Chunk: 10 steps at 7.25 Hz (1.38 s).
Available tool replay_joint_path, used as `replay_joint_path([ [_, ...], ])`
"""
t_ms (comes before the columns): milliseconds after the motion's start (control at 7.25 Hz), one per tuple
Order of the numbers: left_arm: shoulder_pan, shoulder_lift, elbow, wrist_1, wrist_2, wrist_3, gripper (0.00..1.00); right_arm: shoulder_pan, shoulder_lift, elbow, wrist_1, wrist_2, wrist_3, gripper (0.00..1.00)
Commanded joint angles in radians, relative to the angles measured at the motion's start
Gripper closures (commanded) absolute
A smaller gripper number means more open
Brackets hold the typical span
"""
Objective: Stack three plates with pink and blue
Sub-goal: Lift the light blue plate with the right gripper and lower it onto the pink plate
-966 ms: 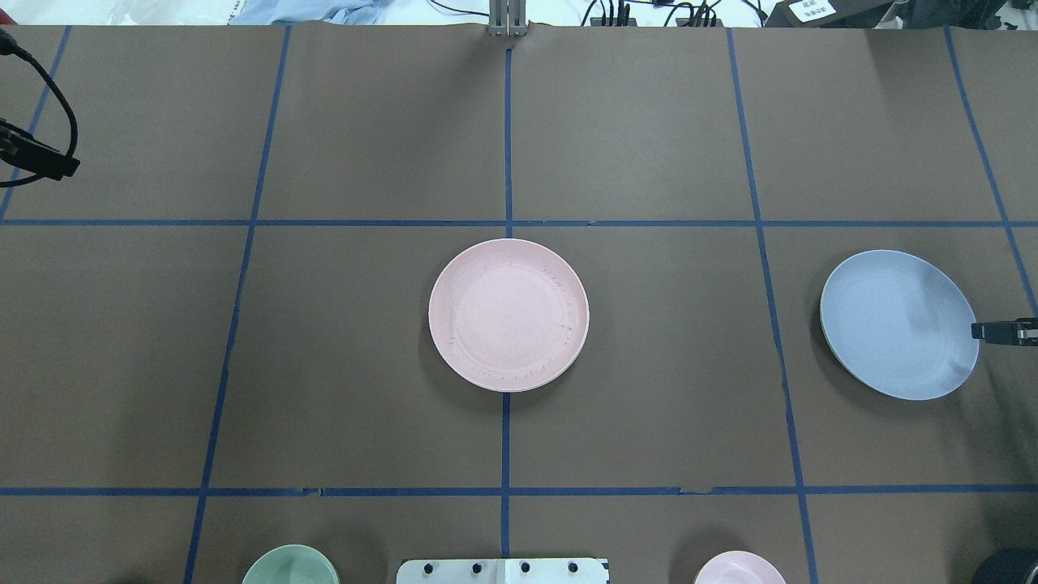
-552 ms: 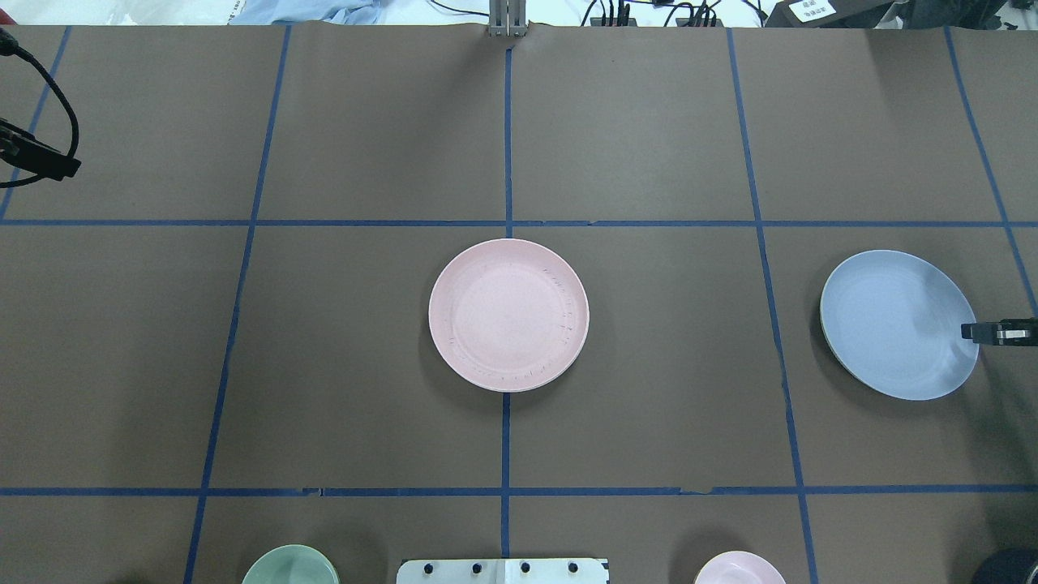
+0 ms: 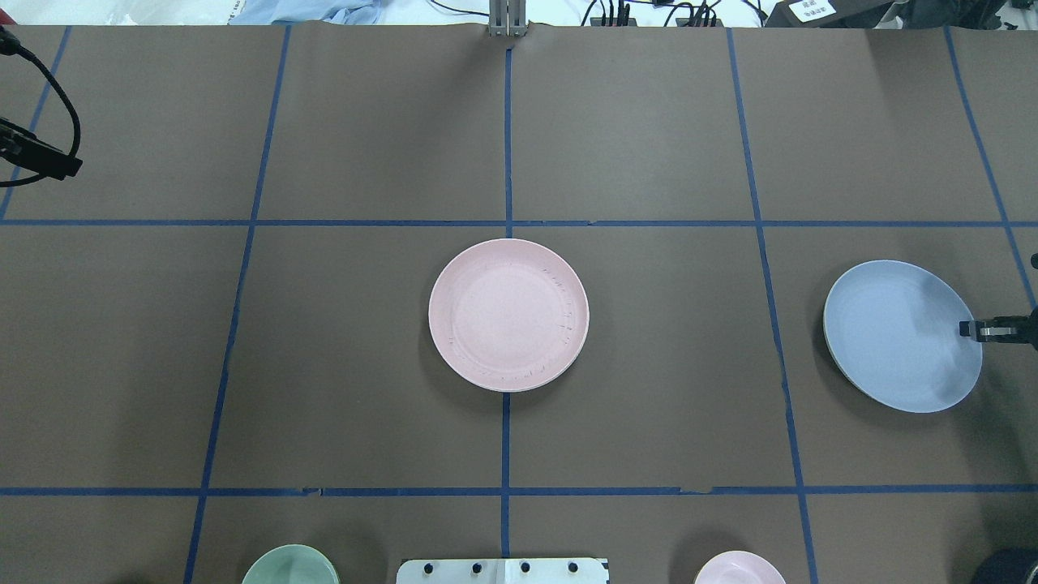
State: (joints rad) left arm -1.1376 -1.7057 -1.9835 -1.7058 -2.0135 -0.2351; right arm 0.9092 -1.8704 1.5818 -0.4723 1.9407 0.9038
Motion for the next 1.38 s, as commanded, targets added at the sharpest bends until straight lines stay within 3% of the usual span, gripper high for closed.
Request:
replay_joint_path([
  [0, 0.001, -0.002, 0.002, 0.000, -0.001, -0.003, 0.00, 0.000, 0.016, 0.042, -0.005, 0.010, 0.001, 1.00],
  [138, 0.001, -0.002, 0.000, 0.000, -0.001, -0.003, 0.00, 0.002, 0.051, 0.059, -0.015, 0.038, 0.012, 1.00],
  [414, 0.001, -0.003, 0.003, 0.000, -0.002, -0.001, 0.00, 0.100, 0.210, 0.078, -0.104, 0.183, 0.123, 1.00],
  [690, -0.051, 0.005, 0.008, 0.002, 0.011, 0.008, 0.00, 0.108, 0.365, 0.221, -0.356, 0.201, 0.235, 1.00],
  [966, -0.178, 0.005, 0.072, 0.002, -0.071, 0.013, 0.00, 0.070, 0.572, 0.323, -0.631, 0.192, 0.404, 1.00],
  [1103, -0.241, 0.003, 0.130, 0.002, -0.123, 0.046, 0.00, -0.008, 0.655, 0.320, -0.672, 0.140, 0.502, 1.00],
  [1241, -0.299, 0.003, 0.205, -0.002, -0.137, 0.054, 0.00, -0.123, 0.687, 0.320, -0.696, 0.015, 0.548, 1.00],
])
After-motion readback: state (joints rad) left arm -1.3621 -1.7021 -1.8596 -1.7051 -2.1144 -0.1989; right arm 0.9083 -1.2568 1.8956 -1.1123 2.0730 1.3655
